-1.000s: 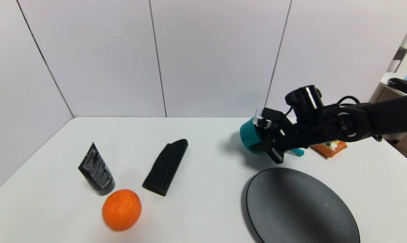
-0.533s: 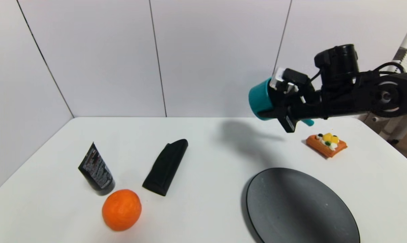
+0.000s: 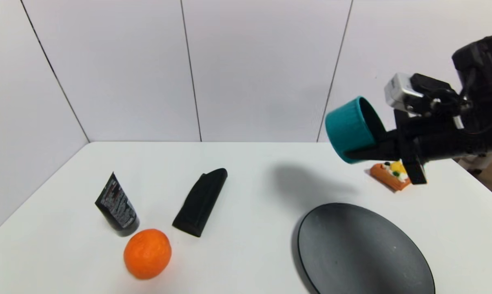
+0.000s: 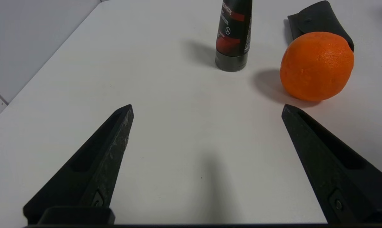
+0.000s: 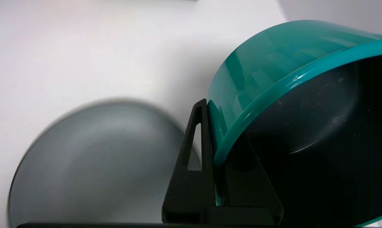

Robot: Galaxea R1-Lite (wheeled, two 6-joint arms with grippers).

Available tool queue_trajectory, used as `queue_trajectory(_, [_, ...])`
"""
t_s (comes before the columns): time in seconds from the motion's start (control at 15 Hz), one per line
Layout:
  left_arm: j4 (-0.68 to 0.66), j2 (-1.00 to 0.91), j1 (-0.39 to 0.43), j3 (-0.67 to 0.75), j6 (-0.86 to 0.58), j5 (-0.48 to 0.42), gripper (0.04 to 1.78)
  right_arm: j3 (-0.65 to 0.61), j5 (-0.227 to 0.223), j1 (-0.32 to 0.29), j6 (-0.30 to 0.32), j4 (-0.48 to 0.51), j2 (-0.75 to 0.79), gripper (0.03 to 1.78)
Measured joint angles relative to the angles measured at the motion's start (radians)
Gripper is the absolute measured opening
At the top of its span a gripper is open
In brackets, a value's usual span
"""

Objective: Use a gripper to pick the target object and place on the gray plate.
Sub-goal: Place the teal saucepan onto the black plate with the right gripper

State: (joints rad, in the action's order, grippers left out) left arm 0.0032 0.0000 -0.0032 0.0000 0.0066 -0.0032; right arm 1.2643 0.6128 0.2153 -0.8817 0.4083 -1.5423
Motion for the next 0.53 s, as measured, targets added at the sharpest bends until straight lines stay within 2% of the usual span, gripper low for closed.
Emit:
queue_trajectory(0.13, [0.0, 0.0, 0.0, 0.0, 0.0, 0.0, 1.69, -0.114, 0.027, -0.054, -0.173, 0.054, 0.067, 0.12])
queue_trajectory(0.33, [0.0, 0.0, 0.0, 0.0, 0.0, 0.0, 1.69, -0.287, 0.037, -0.131, -0.414, 0.086, 0.136, 0.12])
queue_trajectory(0.53, [0.0, 0.0, 0.0, 0.0, 0.0, 0.0, 1.69, -0.393, 0.039, -0.158, -0.626, 0.09, 0.159, 0.12])
